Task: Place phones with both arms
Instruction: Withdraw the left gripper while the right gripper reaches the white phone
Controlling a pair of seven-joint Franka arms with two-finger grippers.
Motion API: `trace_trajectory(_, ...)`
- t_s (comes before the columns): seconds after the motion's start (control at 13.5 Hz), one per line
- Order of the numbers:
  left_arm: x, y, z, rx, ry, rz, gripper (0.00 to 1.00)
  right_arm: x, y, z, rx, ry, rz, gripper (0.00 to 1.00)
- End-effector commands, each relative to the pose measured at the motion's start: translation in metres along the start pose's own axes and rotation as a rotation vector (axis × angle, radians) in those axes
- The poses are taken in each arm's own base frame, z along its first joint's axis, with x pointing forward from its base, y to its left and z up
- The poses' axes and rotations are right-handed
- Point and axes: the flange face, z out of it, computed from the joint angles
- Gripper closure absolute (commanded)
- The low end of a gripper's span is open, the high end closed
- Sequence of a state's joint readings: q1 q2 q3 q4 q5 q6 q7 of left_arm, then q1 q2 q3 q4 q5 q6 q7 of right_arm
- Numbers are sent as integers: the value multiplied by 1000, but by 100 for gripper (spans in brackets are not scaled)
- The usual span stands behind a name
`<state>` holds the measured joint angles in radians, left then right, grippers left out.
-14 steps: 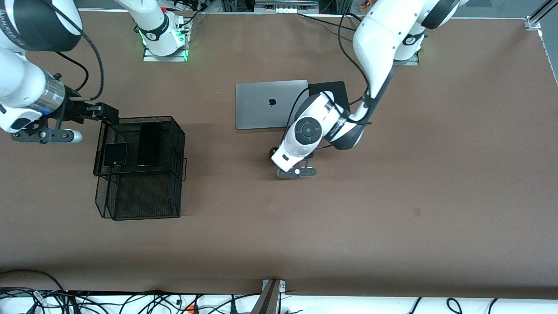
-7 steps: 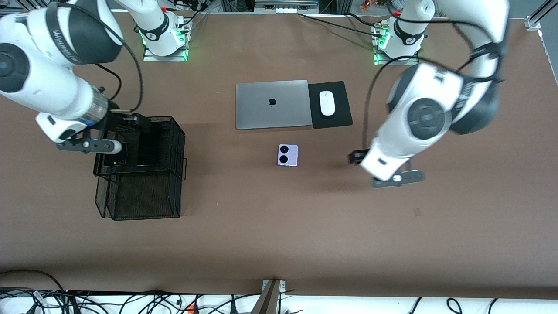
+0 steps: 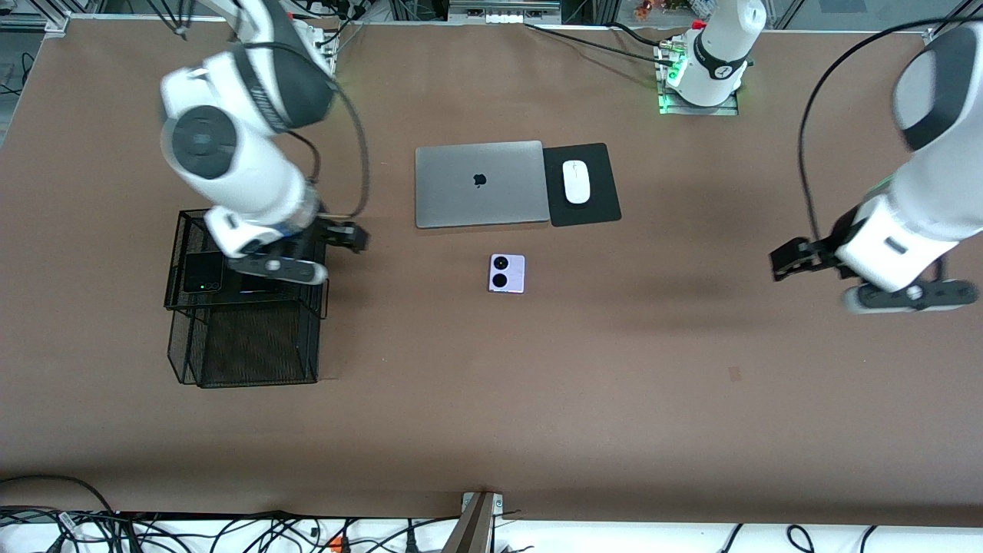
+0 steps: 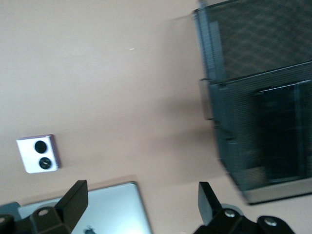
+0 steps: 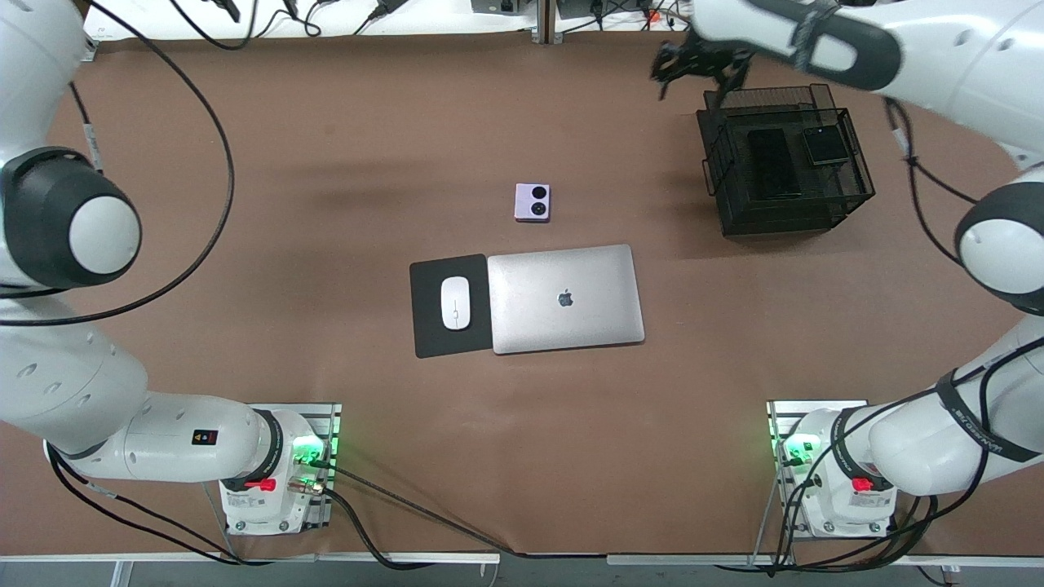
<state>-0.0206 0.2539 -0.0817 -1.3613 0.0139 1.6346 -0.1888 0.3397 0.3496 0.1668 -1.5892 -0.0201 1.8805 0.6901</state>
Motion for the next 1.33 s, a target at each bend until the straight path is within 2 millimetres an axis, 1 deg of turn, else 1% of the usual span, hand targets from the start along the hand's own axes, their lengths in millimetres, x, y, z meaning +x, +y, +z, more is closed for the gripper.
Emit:
trace_trajectory(0.0,-45,-28,-31,-27,11,-17,0,-23,-73,39,-29,65,11,0)
trace_trajectory(0.07,-63,-32,-31,-17,2,-16,0,-33,-104,50,-20,72,31,0)
trace_trajectory(0.15,-84,-40,-34,-12,3,-17,0,-43,-132,64,-14,67,39,0)
trace_trajectory(0.22,-96,-46,-26,-12,17,-15,0,-56,-159,76,-8,66,33,0)
trace_trajectory(0.3,-107,-47,-17,-11,31,-11,0,-68,-180,89,-9,68,26,0)
trace_trajectory(0.37,-114,-47,-13,-9,19,-11,0,-74,-196,100,-5,75,29,0)
trace_trajectory(0.44,-116,-44,-13,-4,1,-3,0,-80,-209,112,-1,78,32,0)
trace_trajectory(0.59,-106,-42,-19,-6,10,-1,0,-96,-226,137,9,79,36,0)
trace_trajectory(0.66,-101,-43,-16,-7,8,-6,0,-102,-231,152,8,74,54,0)
trace_trajectory(0.81,-92,-50,-2,-6,-13,-20,0,-112,-241,179,-4,93,76,0)
trace_trajectory(0.89,-88,-53,1,-6,-14,-25,0,-115,-243,188,-14,108,66,0)
trace_trajectory(0.96,-88,-53,1,-6,-13,-25,0,-113,-242,198,-20,114,59,0)
trace_trajectory(1.11,-78,-51,-3,-10,10,-23,0,-111,-243,213,-15,141,30,0)
trace_trajectory(1.26,-74,-49,-6,-11,16,-20,0,-105,-244,225,13,173,3,0)
